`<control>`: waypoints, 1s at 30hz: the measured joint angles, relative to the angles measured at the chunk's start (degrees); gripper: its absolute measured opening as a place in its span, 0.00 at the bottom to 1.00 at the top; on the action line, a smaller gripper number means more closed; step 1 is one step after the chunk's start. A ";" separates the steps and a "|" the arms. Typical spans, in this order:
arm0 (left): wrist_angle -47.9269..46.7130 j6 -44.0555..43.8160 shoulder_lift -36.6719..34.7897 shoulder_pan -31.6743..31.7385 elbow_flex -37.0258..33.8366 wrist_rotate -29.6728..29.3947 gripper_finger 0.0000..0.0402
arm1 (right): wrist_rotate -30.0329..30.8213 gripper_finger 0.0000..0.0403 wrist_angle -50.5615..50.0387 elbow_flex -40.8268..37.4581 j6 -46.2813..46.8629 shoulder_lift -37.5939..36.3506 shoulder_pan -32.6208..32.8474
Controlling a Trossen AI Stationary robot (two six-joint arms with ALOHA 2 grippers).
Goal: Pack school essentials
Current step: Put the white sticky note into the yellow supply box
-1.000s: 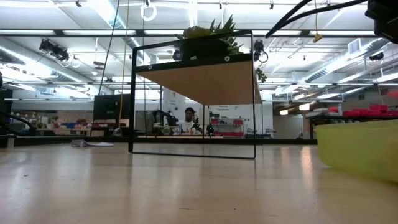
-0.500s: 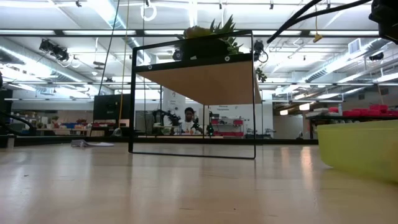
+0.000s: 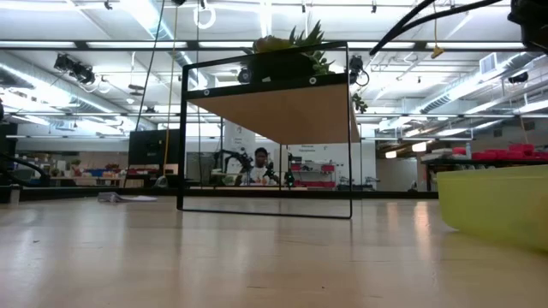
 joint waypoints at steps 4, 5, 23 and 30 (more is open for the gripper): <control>-12.07 0.33 0.02 -0.61 0.00 0.01 0.34 | 1.68 0.27 -0.02 0.02 -0.52 -1.52 0.00; -14.37 0.33 0.03 -0.62 0.00 0.03 0.34 | 2.76 0.27 -0.17 0.02 -0.75 -2.21 0.00; -19.01 3.30 -8.99 2.94 -13.22 -1.21 0.21 | 25.96 0.26 -7.59 0.09 -11.76 -19.62 -0.05; -18.68 0.97 -8.92 3.91 -20.13 -1.69 0.23 | 28.72 0.26 -11.02 0.09 -16.28 -25.49 -1.72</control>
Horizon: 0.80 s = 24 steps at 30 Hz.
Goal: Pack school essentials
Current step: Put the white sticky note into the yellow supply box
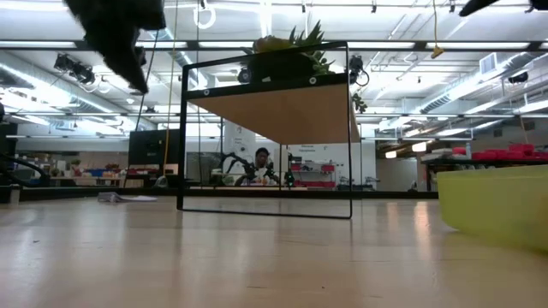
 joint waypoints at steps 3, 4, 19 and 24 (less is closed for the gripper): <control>-0.04 4.46 0.02 0.16 -2.56 -1.90 0.24 | 1.01 0.26 -0.16 0.00 -2.99 -2.23 -1.07; -0.07 6.69 0.02 0.19 -3.40 -2.48 0.25 | 1.45 0.26 -0.16 0.00 -3.94 -2.98 -1.40; 0.52 25.59 7.48 0.57 -8.30 -10.45 0.33 | 7.99 0.26 -1.96 0.00 -12.98 -10.36 -3.33; -0.29 32.95 14.77 2.98 -8.37 -10.67 0.38 | 9.53 0.26 -2.84 0.00 -13.90 -12.34 -3.35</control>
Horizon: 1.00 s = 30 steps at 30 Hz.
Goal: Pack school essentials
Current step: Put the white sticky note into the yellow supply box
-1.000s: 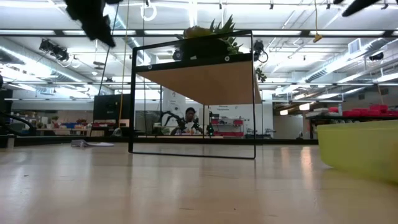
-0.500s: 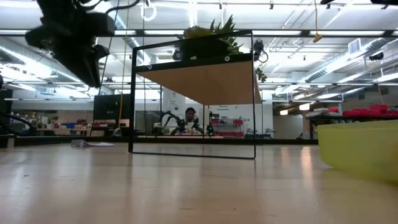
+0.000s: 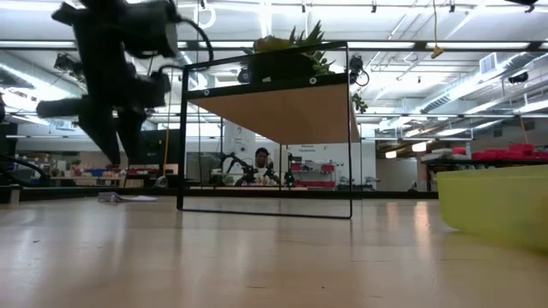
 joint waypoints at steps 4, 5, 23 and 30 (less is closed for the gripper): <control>0.05 5.25 4.67 1.98 -0.04 -0.37 0.39 | 0.31 0.26 -0.21 0.02 -0.41 -1.18 0.00; 0.04 6.00 5.57 2.47 -0.04 -0.62 0.39 | 0.35 0.26 -0.21 0.02 -0.68 -1.30 0.00; 3.68 18.62 2.17 13.41 -6.08 3.96 0.36 | 0.44 0.26 -4.80 0.02 -2.71 -2.54 0.00; 8.04 26.67 1.69 13.44 -9.35 3.04 0.39 | 1.45 0.26 -5.54 0.02 -2.67 -4.31 -0.74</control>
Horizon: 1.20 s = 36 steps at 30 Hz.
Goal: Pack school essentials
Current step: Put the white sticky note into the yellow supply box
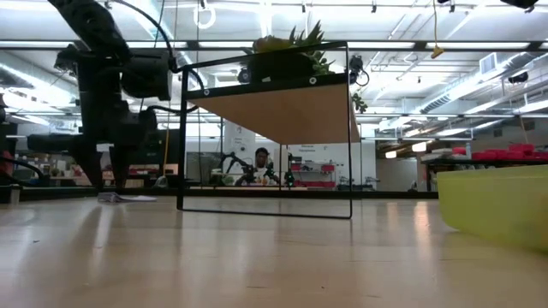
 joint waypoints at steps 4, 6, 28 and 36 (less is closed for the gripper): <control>1.58 0.00 -0.01 -0.02 -1.43 -1.97 0.35 | 0.08 0.26 -0.10 0.00 -0.06 -0.26 -0.61; 2.61 0.02 0.00 0.00 -2.40 -2.30 0.33 | 0.08 0.26 -0.13 0.00 -0.07 -0.22 -0.77; 6.31 1.51 0.00 -1.20 -4.27 -4.99 0.11 | 0.06 0.26 0.00 0.00 1.44 -0.22 -0.77; 6.91 1.27 0.00 -1.20 -4.27 -3.62 0.02 | 0.06 0.26 0.48 0.00 1.84 -0.20 -0.77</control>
